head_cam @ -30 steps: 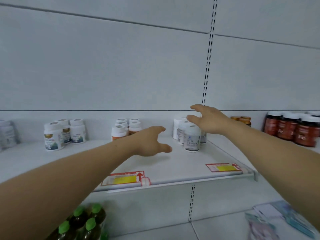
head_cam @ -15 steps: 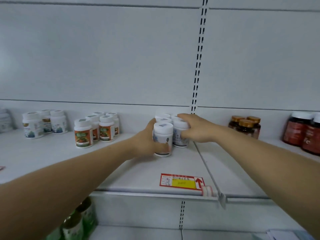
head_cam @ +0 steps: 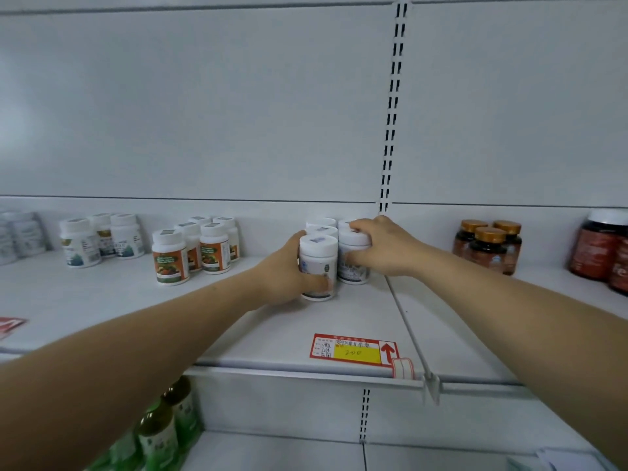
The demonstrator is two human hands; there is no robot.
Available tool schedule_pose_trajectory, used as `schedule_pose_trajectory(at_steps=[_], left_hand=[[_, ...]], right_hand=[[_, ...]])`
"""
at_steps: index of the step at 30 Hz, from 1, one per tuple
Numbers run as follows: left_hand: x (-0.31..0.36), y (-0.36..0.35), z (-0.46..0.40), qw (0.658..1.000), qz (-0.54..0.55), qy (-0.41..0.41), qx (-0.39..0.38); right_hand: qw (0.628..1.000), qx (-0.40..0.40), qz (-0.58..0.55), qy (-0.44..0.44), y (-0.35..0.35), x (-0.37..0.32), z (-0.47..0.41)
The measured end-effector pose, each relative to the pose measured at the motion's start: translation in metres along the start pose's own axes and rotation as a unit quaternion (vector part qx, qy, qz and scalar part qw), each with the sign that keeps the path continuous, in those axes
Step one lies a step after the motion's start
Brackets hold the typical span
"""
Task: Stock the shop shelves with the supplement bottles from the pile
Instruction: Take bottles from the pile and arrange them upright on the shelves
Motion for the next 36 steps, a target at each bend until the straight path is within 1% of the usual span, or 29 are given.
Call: schedule_pose_trajectory(at_steps=[2, 5, 8, 11, 15, 20, 23, 27, 36], left_hand=[[0.001, 0.000, -0.001, 1.000, -0.007, 0.006, -0.012], [-0.001, 0.002, -0.003, 0.999, 0.013, 0.029, -0.016], [0.003, 0.003, -0.002, 1.000, 0.008, 0.011, -0.006], [0.004, 0.003, 0.002, 1.000, 0.007, -0.001, 0.019], [-0.001, 0.002, 0.004, 1.000, 0.000, 0.001, 0.031], [0.000, 0.001, 0.009, 0.999, -0.030, -0.001, 0.022], [0.000, 0.003, 0.009, 0.999, -0.034, -0.002, 0.029], [0.002, 0.004, 0.010, 0.999, -0.035, -0.008, 0.023], [-0.003, 0.005, 0.008, 0.999, -0.039, 0.005, 0.035]], right_hand=[[1.000, 0.000, -0.006, -0.003, 0.000, 0.000, -0.001], [1.000, -0.014, 0.004, -0.012, -0.001, 0.001, -0.003], [1.000, -0.021, 0.019, 0.009, -0.004, -0.001, -0.006], [1.000, -0.026, 0.007, 0.003, -0.004, 0.002, -0.002], [1.000, -0.002, -0.021, -0.005, 0.002, 0.005, 0.002], [1.000, -0.001, -0.013, 0.010, 0.004, 0.000, 0.003], [1.000, -0.005, -0.019, 0.005, 0.003, -0.002, 0.004], [1.000, 0.016, -0.023, 0.002, 0.003, 0.000, 0.003], [1.000, 0.004, 0.003, 0.009, -0.001, -0.002, 0.003]])
Point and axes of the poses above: each hand's wrist, its own z-axis away from the middle knuckle, its own y-axis out of the back of the hand, x = y × z, the point moved 6 cm from there along -z, towards the middle knuckle, and after that the axes turned 10 degrees about -z, right-handed, at the moved point
